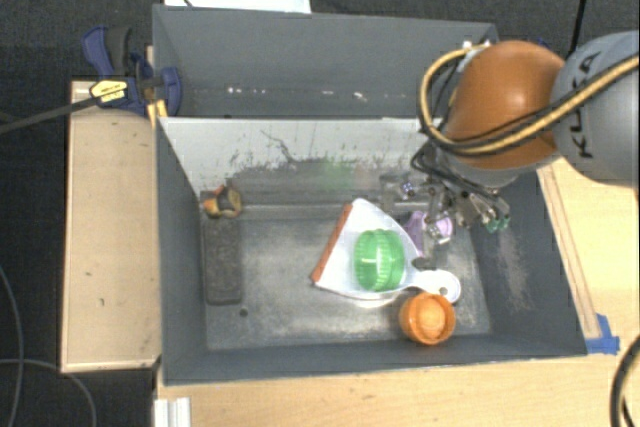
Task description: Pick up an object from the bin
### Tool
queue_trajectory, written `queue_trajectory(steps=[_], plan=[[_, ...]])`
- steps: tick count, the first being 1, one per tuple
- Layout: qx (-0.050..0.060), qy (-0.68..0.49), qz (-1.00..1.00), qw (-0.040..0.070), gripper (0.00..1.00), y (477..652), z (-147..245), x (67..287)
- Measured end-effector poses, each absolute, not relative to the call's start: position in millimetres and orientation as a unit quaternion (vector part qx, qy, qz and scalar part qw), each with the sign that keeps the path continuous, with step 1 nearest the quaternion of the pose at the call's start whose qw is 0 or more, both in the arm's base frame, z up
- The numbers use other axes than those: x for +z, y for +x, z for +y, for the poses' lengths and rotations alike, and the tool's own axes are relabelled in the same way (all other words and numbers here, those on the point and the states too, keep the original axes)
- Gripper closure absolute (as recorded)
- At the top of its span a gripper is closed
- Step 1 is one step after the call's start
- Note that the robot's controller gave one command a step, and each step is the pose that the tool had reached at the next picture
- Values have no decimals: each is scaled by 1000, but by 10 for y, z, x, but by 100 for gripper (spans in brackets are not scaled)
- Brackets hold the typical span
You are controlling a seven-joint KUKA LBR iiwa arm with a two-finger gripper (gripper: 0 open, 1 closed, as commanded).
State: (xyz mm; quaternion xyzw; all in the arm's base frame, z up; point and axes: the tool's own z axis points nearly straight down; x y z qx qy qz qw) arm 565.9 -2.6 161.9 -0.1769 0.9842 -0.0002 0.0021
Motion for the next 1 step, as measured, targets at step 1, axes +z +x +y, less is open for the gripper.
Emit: queue_trajectory(steps=[1], plan=[[0, -224, 975, 3, 0, 5532, 75, 1316]])
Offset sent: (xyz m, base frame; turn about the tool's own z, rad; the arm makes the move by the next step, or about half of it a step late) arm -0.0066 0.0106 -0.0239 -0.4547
